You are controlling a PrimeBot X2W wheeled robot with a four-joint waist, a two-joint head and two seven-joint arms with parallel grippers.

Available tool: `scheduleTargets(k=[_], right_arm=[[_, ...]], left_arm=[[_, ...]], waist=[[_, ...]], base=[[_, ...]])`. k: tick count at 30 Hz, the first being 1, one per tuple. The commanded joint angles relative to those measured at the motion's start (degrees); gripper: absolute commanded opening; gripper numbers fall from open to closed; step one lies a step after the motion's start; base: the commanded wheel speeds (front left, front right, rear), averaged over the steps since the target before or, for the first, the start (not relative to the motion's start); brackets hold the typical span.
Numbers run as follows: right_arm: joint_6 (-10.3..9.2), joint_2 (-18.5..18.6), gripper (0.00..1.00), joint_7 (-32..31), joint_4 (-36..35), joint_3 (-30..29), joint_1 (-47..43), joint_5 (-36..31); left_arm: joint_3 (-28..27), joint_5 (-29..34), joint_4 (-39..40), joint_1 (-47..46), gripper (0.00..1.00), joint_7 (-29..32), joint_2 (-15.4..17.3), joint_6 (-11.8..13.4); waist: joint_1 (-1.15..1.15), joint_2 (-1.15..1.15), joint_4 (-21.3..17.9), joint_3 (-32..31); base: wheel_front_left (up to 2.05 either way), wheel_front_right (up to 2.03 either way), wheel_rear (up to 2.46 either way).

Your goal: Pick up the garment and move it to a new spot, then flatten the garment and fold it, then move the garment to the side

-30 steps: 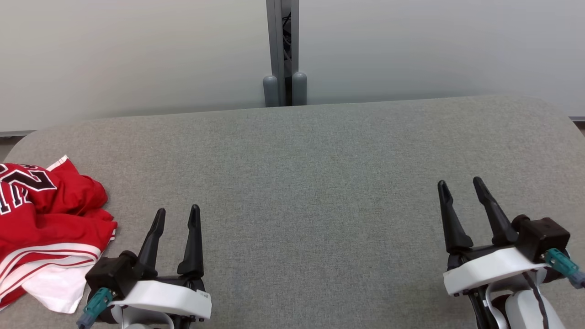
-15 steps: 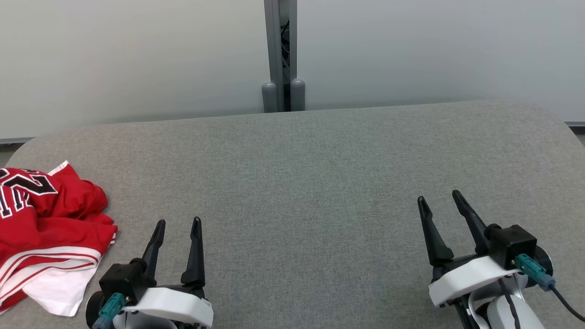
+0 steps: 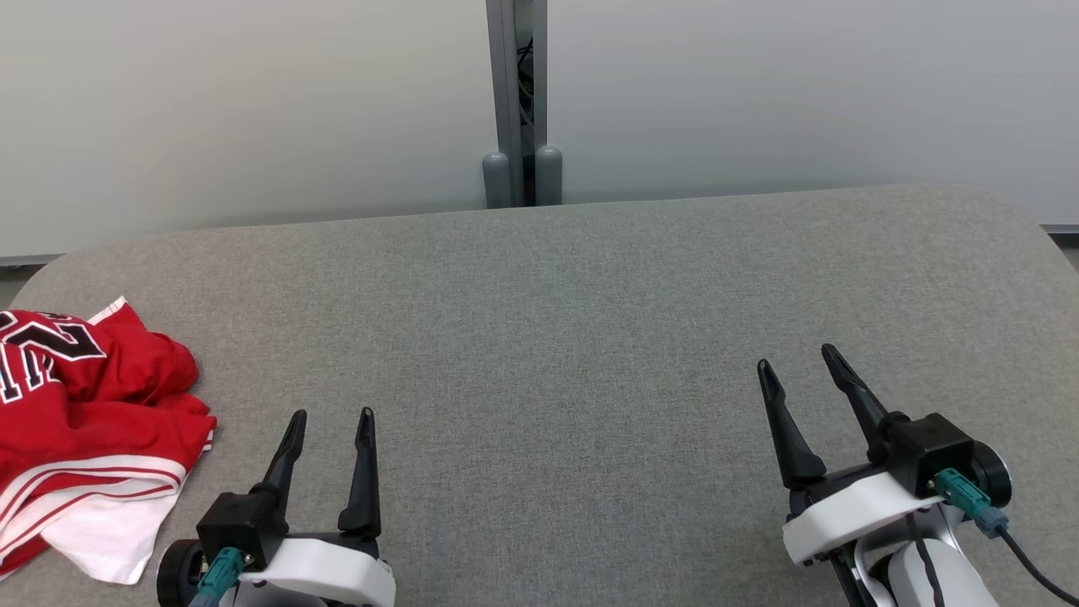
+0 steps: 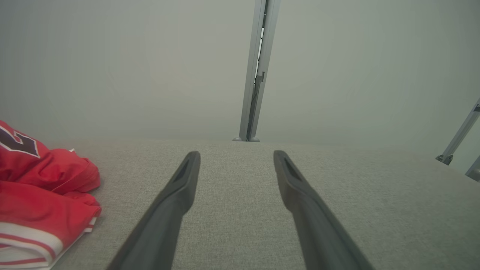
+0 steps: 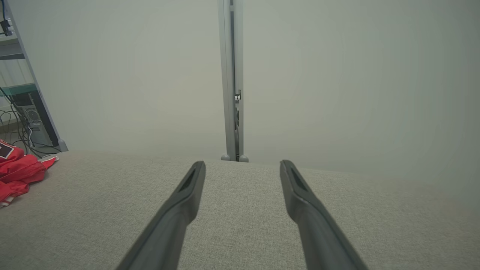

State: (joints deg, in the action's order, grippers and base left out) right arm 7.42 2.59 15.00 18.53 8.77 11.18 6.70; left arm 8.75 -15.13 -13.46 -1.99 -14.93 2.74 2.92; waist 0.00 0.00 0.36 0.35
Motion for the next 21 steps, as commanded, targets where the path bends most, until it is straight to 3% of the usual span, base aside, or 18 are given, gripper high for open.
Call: scheduleTargets(k=[1,21], right_arm=[[0.12,0.6,1.0,0.4,0.1,0.0,0.2,0.2],[0.12,0.5,1.0,0.4,0.6,-0.7,-0.1,1.6]], left_arm=[[0.0,0.0,0.0,-0.1,1.0,-0.3,0.3,0.3],[-0.5,-0.9,-0.4,-0.4,1.0,-0.2,0.3,-0.2]], waist=[[0.0,0.0,0.0,0.0],[0.0,0.0,1.3,-0.1]], base=[[0.0,0.0,0.0],[0.0,0.0,0.0]])
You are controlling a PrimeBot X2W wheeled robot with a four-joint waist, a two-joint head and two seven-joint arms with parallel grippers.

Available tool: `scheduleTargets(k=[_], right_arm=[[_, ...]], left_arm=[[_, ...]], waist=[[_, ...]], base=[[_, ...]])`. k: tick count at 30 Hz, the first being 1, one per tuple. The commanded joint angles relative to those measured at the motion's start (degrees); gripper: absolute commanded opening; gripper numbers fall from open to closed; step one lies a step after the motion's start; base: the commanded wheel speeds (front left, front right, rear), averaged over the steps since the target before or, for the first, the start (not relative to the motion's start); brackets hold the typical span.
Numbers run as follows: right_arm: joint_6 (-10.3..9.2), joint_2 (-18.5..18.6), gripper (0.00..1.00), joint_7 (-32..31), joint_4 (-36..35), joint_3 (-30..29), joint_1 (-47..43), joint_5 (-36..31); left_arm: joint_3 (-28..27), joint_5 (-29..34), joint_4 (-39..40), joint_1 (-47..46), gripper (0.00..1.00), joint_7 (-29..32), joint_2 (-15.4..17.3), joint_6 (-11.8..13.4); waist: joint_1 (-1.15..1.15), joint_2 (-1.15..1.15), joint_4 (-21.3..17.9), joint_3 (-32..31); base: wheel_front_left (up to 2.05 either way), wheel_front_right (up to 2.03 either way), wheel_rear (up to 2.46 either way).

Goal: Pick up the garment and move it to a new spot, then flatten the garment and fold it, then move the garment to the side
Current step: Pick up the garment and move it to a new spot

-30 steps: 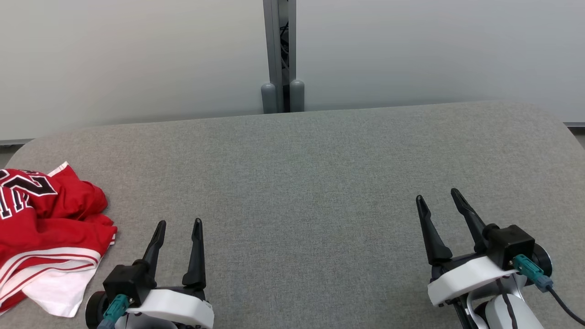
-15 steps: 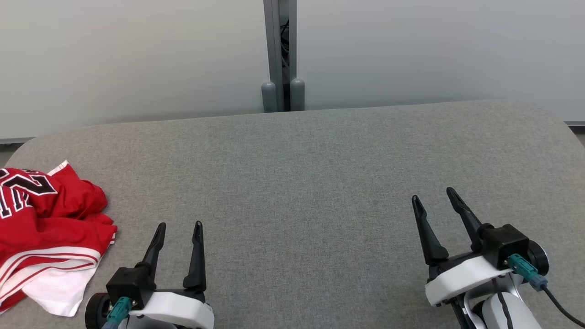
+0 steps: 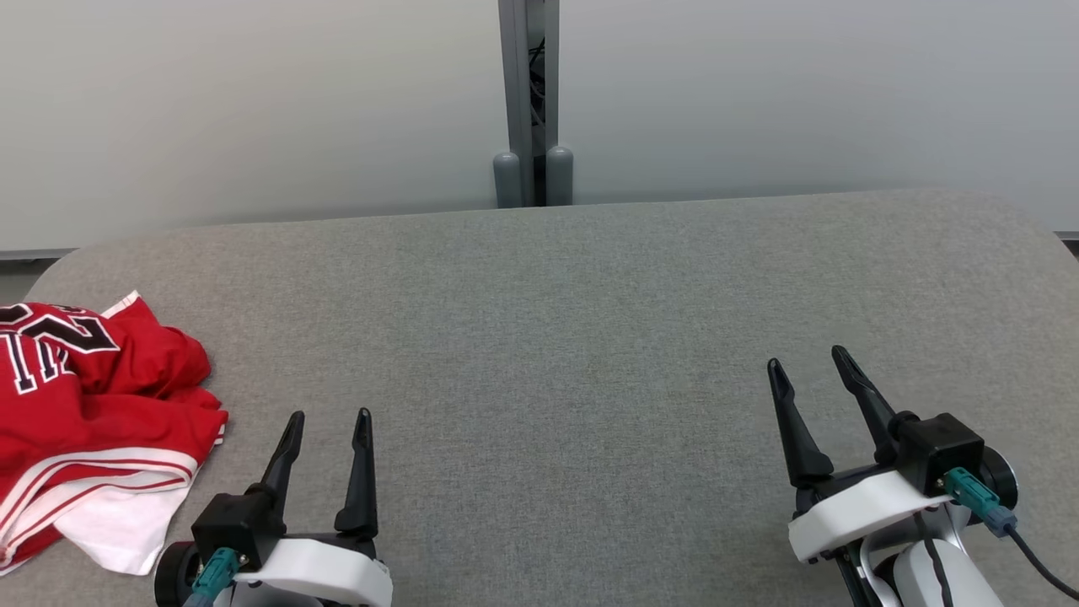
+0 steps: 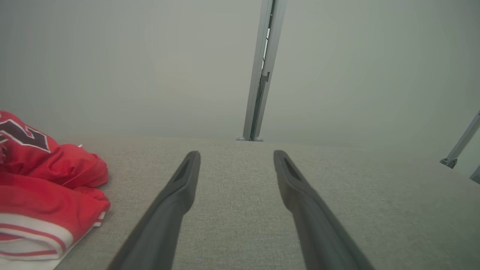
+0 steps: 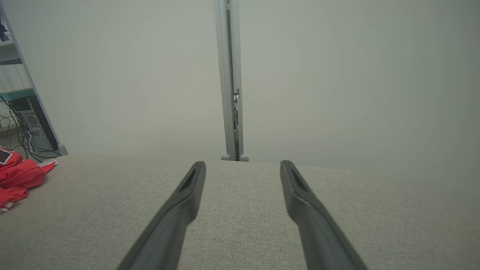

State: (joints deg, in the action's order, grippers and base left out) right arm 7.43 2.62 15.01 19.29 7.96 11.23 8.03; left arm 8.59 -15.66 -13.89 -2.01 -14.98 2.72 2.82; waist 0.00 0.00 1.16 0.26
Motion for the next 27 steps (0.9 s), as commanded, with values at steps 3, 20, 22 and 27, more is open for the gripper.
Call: scheduleTargets(k=[3,20,22,27], right_arm=[[0.11,0.5,1.0,0.4,0.0,0.8,-0.4,1.0],[0.1,0.5,1.0,0.3,-2.4,4.4,-2.4,2.4],[0.1,0.5,1.0,0.3,-2.6,4.6,-2.3,2.4],[0.1,0.5,1.0,0.3,-2.9,4.8,-2.6,2.8]], left_arm=[[-1.3,-0.4,0.2,0.1,1.0,-0.2,0.3,-0.3],[-6.4,0.6,0.2,2.9,1.0,-0.2,0.2,-1.8],[-6.6,0.6,0.3,2.8,1.0,-0.2,0.3,-1.8],[-7.3,0.4,0.7,3.6,1.0,-0.2,0.3,-1.8]], waist=[[0.0,0.0,1.9,-0.1],[0.0,0.0,16.0,-2.0],[0.0,0.0,17.1,-2.1],[0.0,0.0,22.1,-2.7]], base=[[0.0,0.0,0.0],[0.0,0.0,0.0],[0.0,0.0,0.0],[0.0,0.0,0.0]])
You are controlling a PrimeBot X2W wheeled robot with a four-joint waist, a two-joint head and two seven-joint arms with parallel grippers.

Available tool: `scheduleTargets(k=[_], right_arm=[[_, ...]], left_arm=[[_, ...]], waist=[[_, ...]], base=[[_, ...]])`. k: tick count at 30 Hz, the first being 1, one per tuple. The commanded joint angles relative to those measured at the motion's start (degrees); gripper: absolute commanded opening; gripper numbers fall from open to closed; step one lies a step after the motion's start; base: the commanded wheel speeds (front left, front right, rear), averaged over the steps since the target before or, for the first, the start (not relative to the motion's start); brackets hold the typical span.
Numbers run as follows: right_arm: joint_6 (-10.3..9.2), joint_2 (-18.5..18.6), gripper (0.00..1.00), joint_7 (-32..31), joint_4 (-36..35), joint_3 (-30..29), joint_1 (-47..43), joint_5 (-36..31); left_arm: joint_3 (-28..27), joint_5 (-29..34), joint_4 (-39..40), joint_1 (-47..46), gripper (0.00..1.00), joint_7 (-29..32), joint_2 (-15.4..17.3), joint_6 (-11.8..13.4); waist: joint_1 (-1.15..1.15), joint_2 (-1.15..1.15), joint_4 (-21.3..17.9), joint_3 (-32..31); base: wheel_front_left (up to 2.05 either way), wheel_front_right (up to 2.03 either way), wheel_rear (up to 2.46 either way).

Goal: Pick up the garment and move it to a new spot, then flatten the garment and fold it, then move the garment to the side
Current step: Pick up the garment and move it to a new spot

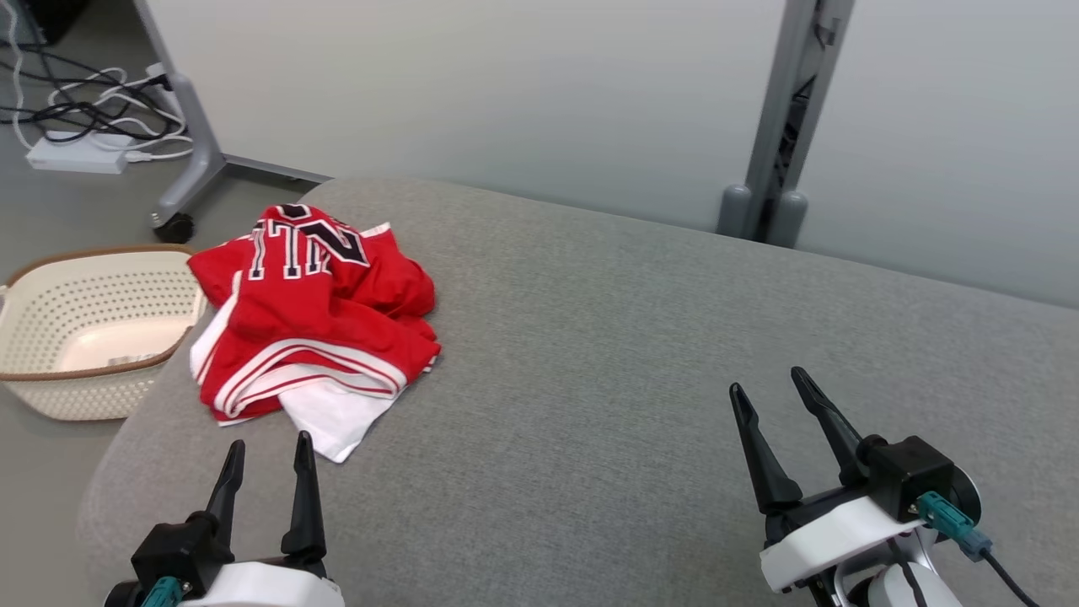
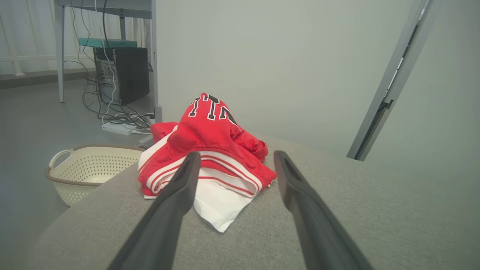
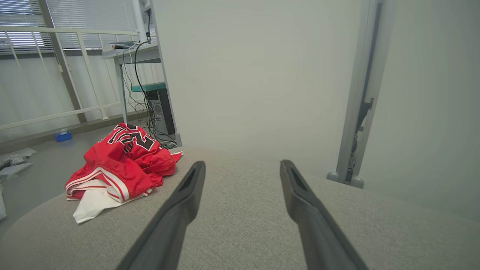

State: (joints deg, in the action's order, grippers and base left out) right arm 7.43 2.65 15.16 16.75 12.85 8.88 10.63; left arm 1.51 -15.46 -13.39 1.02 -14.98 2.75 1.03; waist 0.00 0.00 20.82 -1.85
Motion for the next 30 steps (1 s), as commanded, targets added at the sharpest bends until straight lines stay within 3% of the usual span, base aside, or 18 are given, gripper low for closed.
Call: scheduleTargets(k=[1,4,12,23,30], right_arm=[[0.1,0.4,1.0,0.1,-0.4,-0.1,-0.4,0.4],[0.1,0.4,1.0,0.1,-0.3,0.6,-0.8,0.6],[0.1,0.5,1.0,0.1,1.8,5.2,3.3,0.7],[0.09,0.5,1.0,0.1,3.9,7.6,6.0,1.3],[0.09,0.4,1.0,0.1,3.7,6.7,4.7,1.5]], left_arm=[[-0.3,0.2,0.3,0.7,1.0,-0.2,0.2,-0.1],[-0.9,0.3,0.6,1.2,1.0,-0.2,0.2,-0.1],[-2.6,-1.9,4.3,3.0,1.0,-0.2,0.2,2.1],[-3.2,-3.3,6.7,4.4,1.0,-0.2,0.2,3.9],[-3.2,-2.7,6.1,3.8,1.0,-0.2,0.2,3.1]], waist=[[0.0,0.0,3.3,-0.8],[0.0,0.0,5.8,-0.8],[0.0,0.0,7.6,1.4],[0.0,0.0,8.2,2.3],[0.0,0.0,7.7,1.5]], base=[[0.0,0.0,0.0],[0.0,0.0,0.0],[0.0,0.0,0.0],[0.0,0.0,0.0],[0.0,0.0,0.0]])
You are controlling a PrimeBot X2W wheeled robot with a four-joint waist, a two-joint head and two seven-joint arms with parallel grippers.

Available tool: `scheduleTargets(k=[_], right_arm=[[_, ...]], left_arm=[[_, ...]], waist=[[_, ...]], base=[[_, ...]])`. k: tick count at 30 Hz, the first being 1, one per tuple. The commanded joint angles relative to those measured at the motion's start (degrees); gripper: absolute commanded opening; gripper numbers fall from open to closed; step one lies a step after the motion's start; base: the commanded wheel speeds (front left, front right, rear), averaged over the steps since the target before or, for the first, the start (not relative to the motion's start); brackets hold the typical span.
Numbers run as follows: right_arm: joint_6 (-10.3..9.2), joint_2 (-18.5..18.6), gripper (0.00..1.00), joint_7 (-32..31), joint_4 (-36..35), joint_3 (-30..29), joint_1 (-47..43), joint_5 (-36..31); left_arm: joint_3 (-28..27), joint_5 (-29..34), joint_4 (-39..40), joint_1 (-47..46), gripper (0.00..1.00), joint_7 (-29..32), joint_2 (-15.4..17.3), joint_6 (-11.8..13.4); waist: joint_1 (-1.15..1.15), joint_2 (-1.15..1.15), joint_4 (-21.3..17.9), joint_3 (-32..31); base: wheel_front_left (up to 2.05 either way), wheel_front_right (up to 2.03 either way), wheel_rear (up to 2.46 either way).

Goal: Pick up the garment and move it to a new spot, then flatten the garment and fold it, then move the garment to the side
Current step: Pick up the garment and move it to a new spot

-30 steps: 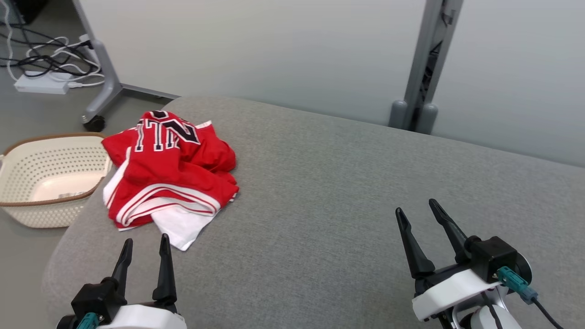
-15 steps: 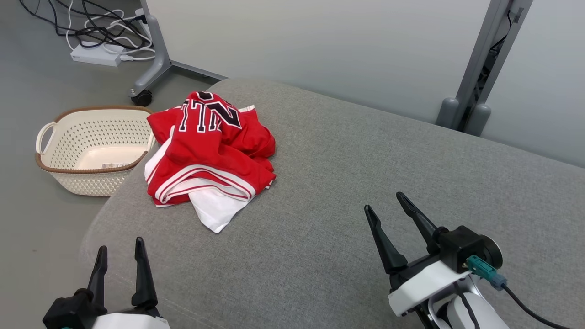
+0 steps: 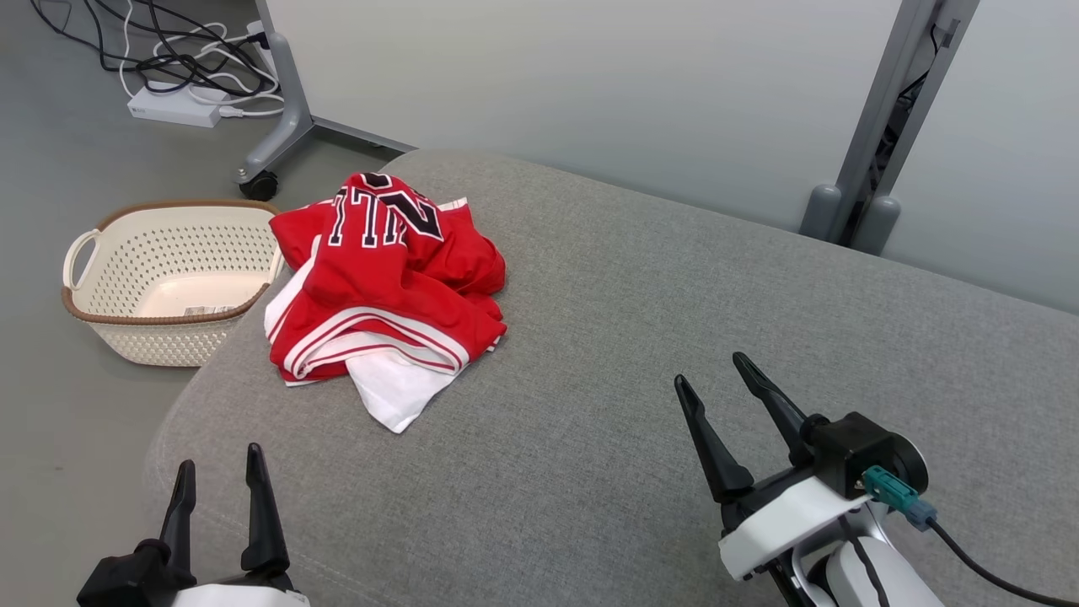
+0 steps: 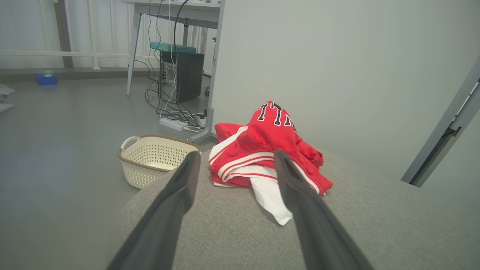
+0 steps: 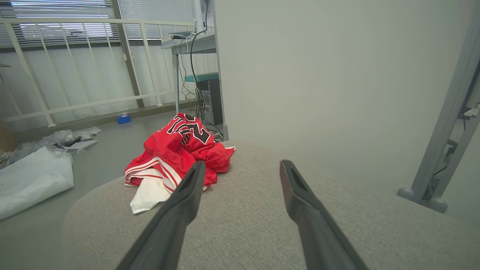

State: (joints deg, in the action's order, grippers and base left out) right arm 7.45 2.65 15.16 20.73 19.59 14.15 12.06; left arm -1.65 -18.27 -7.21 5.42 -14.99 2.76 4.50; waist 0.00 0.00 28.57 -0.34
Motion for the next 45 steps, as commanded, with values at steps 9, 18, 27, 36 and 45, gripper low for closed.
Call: scheduleTargets(k=[9,18,27,36,45], right_arm=[[0.07,0.5,1.0,0.1,-1.2,-1.7,-1.3,-1.4],[0.07,1.3,1.0,-0.2,-4.7,-5.4,0.3,-8.2],[0.04,5.8,1.0,-4.1,-12.1,-5.8,4.7,-10.7],[0.04,6.4,1.0,-4.8,-14.9,-6.3,4.4,-11.0],[0.04,5.8,1.0,-4.5,-15.3,-4.6,5.6,-11.4]], left_arm=[[-0.6,0.0,-1.0,-2.3,1.0,-0.2,0.2,-1.4],[-2.2,-0.4,-6.6,-12.8,1.0,-0.2,0.8,-7.4],[-3.7,-7.4,-17.5,-32.0,1.0,9.1,7.0,-11.0],[-1.6,-14.5,-24.8,-45.3,1.0,29.6,14.5,-11.9],[0.5,-18.8,-30.4,-51.8,1.0,41.1,18.3,-12.0]], waist=[[0.0,0.0,-0.5,0.9],[0.0,0.0,-1.2,8.1],[0.0,0.0,-4.6,19.5],[0.0,0.0,-6.9,24.8],[0.0,0.0,-8.7,27.5]], base=[[0.0,0.0,0.0],[0.0,0.0,0.0],[0.0,0.0,0.0],[0.0,0.0,0.0],[0.0,0.0,0.0]])
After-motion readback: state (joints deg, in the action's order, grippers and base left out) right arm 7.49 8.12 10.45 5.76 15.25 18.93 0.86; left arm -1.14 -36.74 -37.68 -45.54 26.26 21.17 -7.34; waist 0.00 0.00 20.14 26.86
